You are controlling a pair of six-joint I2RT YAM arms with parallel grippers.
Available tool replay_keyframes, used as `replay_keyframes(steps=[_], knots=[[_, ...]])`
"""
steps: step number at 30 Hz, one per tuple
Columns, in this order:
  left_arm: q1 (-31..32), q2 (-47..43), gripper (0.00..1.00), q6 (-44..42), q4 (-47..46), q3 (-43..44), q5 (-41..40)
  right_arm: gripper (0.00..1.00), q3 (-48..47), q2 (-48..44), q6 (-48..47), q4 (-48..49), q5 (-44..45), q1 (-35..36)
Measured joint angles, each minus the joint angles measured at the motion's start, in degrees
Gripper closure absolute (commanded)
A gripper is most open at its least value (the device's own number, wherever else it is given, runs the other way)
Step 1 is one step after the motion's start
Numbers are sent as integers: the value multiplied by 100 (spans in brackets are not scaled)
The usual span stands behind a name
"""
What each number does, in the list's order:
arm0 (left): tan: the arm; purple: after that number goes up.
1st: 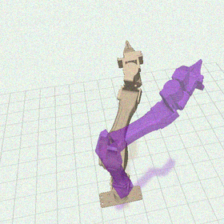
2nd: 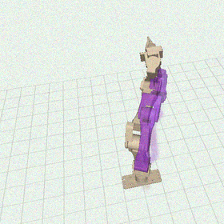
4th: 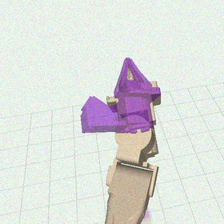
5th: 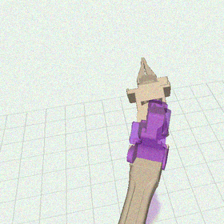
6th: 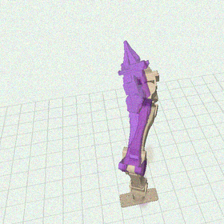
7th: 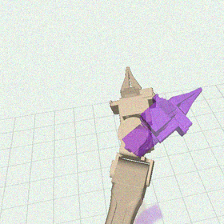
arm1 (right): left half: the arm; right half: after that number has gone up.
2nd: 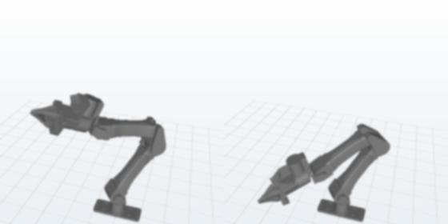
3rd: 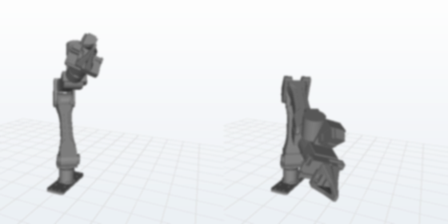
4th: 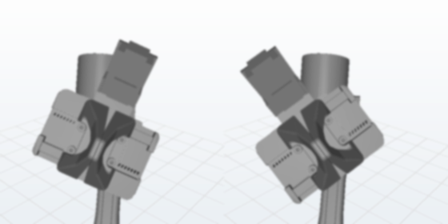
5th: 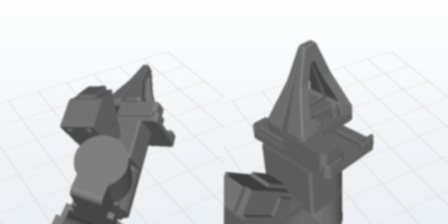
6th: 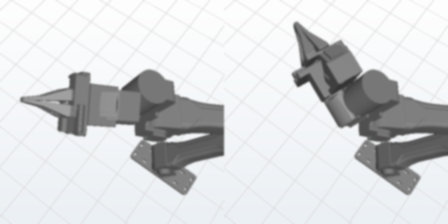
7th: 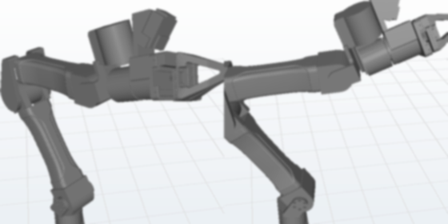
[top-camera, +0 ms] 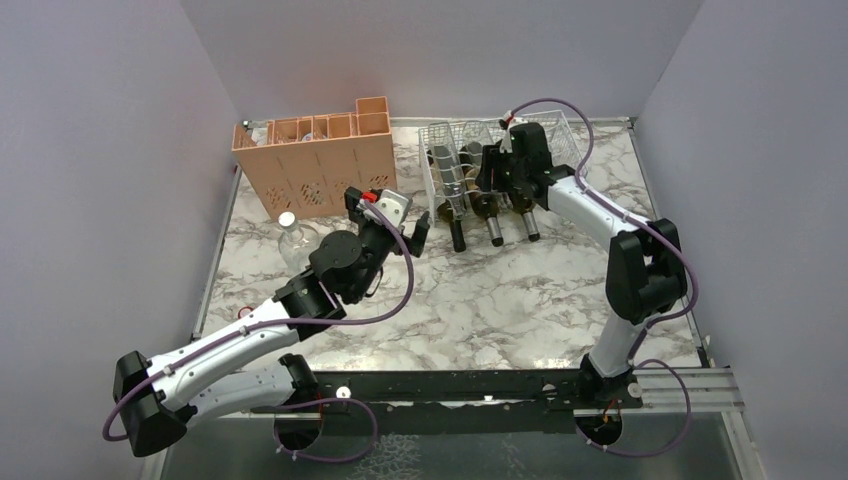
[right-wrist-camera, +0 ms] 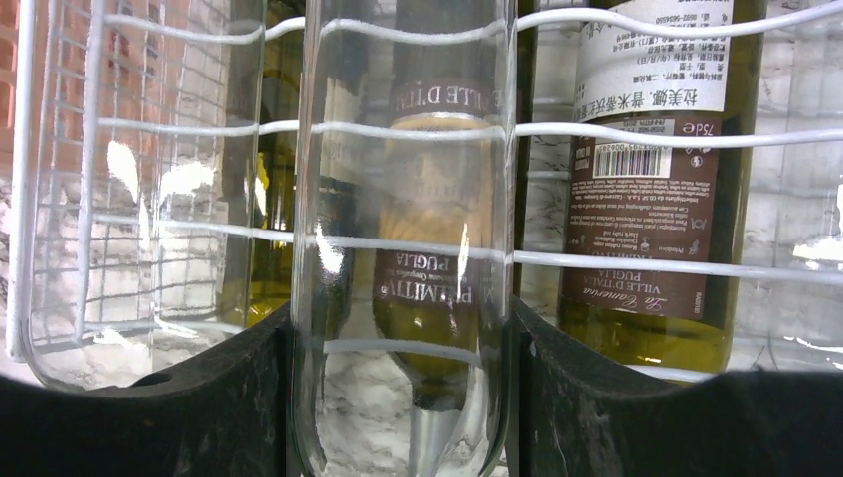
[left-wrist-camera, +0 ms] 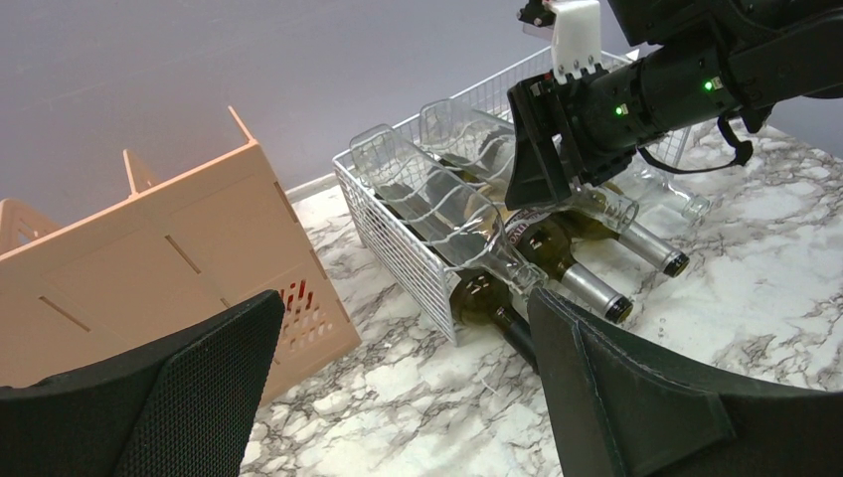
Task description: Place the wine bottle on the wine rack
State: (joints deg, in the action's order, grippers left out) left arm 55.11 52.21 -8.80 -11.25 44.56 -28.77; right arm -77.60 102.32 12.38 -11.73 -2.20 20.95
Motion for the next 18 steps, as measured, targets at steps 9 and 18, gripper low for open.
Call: replay_keyframes(steps=[9,18], knots=[[-68,146,1,24,131,116,2,51,-109,122,-31,35,-2,-2],[-107,155,1,85,203,195,7,34,-109,122,35,15,2,-2]])
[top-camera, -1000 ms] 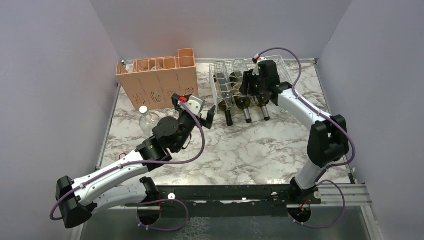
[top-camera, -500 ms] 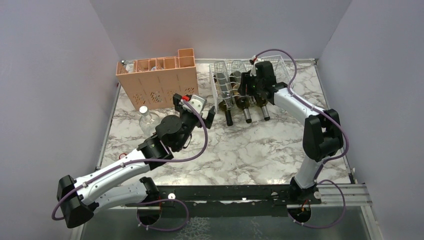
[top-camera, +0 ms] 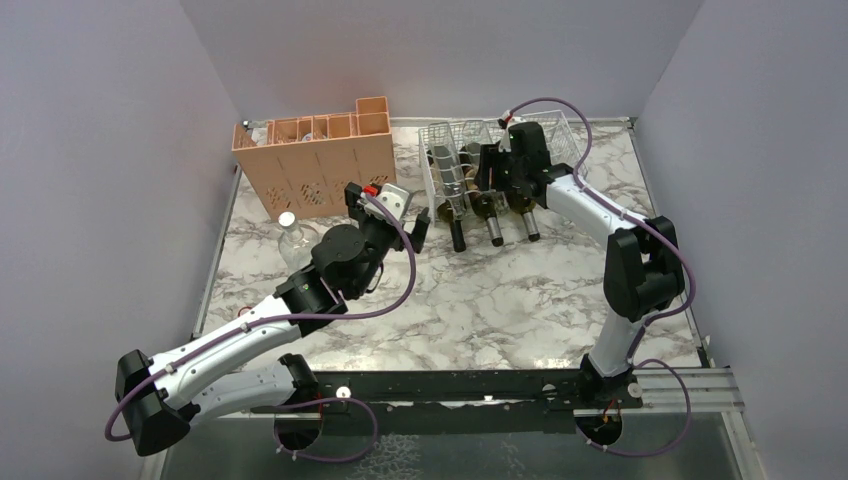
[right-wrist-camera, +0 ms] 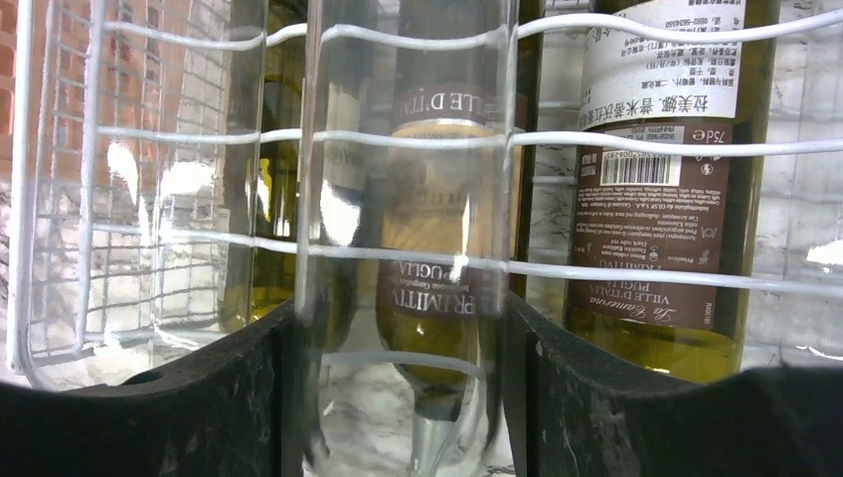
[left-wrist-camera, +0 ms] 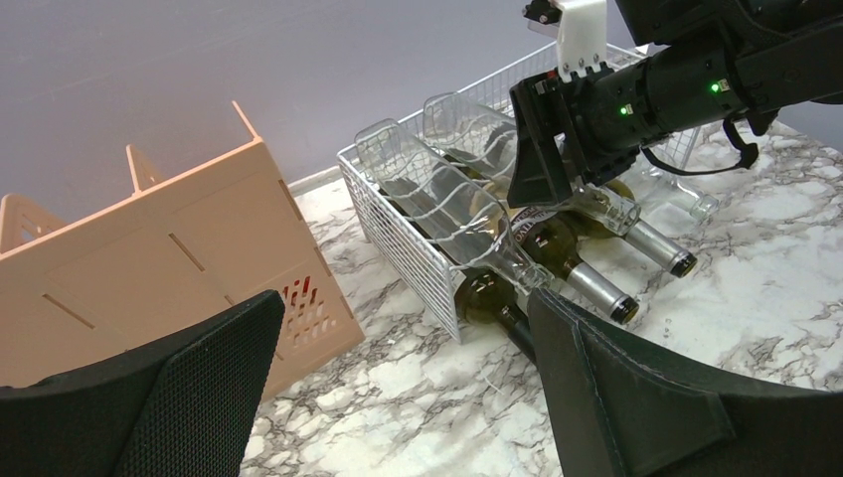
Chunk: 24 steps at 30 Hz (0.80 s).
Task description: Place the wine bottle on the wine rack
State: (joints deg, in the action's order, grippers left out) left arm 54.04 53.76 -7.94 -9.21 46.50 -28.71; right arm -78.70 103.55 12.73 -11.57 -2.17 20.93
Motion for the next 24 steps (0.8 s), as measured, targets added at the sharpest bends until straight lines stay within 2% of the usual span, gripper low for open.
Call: replay_keyframes(steps=[10,17,24], knots=[[-46,-4,1,-238,37,0,-17,28,-151,-136,-15,-149,13,0],[-46,-136,1,-452,81,11,-11,29,-343,-398,7,-579,151,0],[-46,-533,1,-85,105,236,87,34,-435,-1237,76,-901,-109,0]])
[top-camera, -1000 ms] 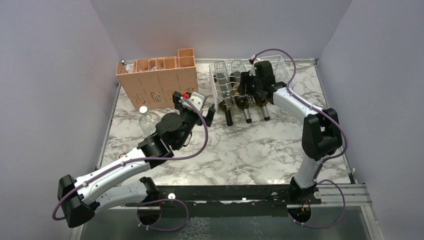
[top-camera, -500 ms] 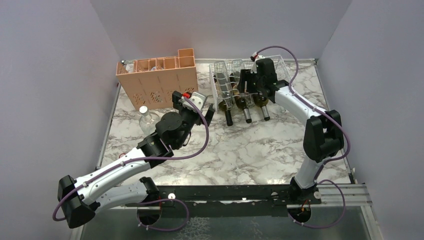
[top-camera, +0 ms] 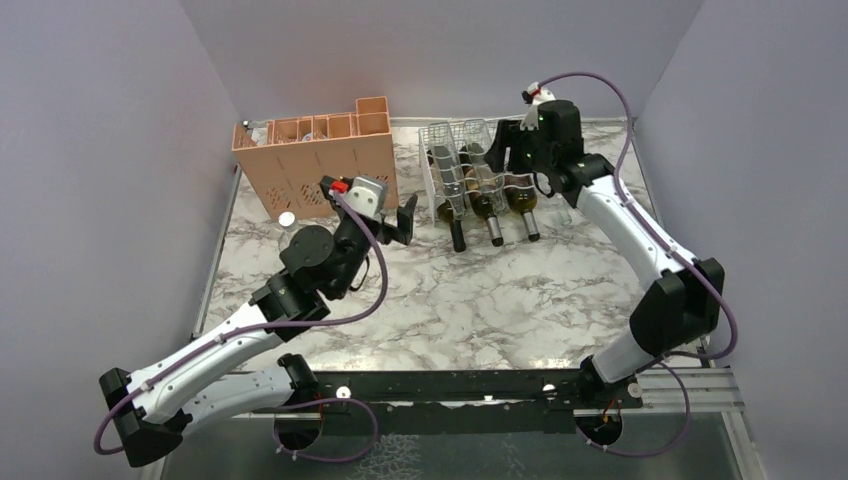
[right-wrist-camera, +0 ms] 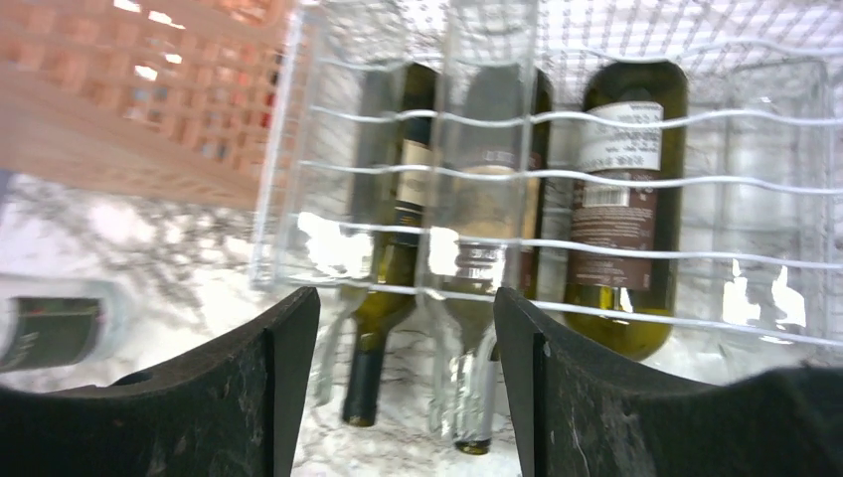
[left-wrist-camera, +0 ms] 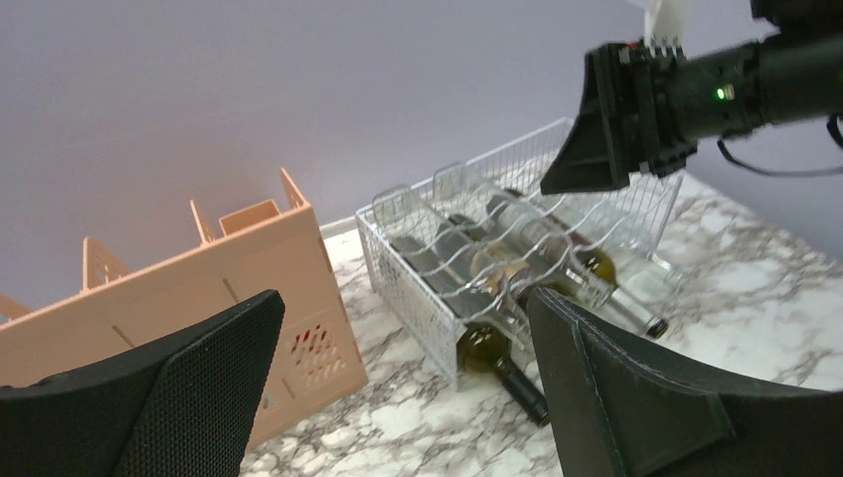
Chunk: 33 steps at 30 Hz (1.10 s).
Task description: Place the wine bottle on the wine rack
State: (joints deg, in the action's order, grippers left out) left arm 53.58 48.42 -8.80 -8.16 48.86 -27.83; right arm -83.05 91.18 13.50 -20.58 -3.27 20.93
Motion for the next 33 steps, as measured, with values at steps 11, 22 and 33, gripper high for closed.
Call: replay_keyframes(steps=[11,22,33], knots=[[0,-350,1,686,269,1121,42,33,256,-813,2,479,-986,1180],[0,-890,1,839,636,2013,79,28,-66,339,-170,1150,-942,3139],[0,-815,1,839,903,2105,11,23,-1652,2046,-361,1735,-367,4168]])
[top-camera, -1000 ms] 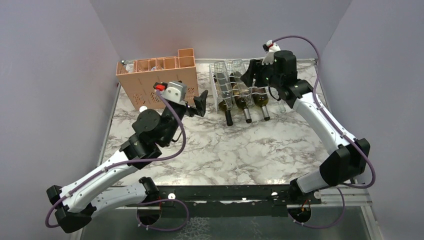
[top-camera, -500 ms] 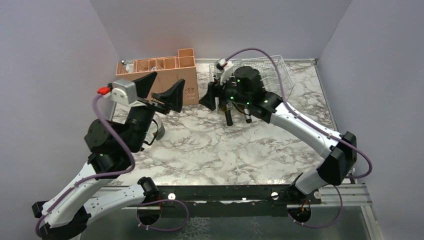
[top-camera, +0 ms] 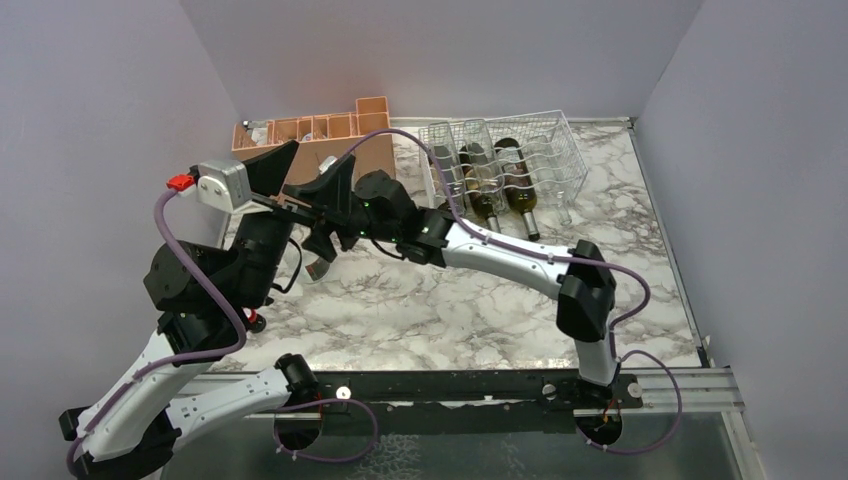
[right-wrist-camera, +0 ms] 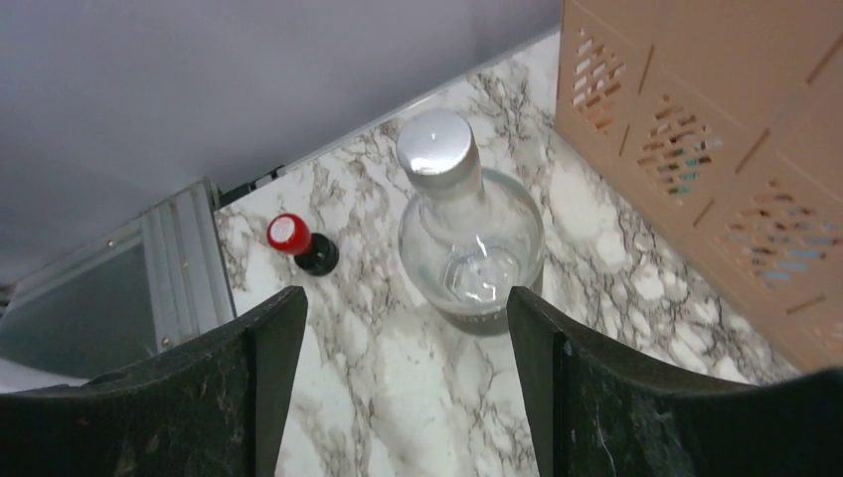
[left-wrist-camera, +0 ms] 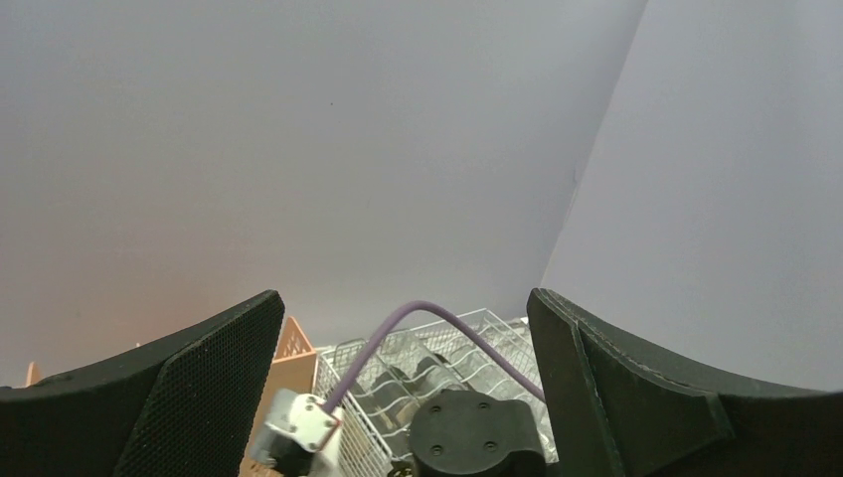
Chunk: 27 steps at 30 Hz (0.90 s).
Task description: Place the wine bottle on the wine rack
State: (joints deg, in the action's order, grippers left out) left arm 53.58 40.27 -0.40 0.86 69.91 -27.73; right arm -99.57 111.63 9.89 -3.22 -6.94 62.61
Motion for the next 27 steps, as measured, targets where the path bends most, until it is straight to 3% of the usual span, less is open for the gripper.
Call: replay_keyframes(steps=[11,18,24,27], knots=[[0,39,1,2,205,83,0,26,-1687,1488,-328,155,452,142],[0,-2,1,-2,181,232,0,50,-2321,2100,-442,149,385,149],[0,-4,1,-4,210,306,-2,87,-2188,2120,-610,442,444,170],[0,-24,1,-4,214,317,-13,96,-1696,1910,-699,872,511,175]])
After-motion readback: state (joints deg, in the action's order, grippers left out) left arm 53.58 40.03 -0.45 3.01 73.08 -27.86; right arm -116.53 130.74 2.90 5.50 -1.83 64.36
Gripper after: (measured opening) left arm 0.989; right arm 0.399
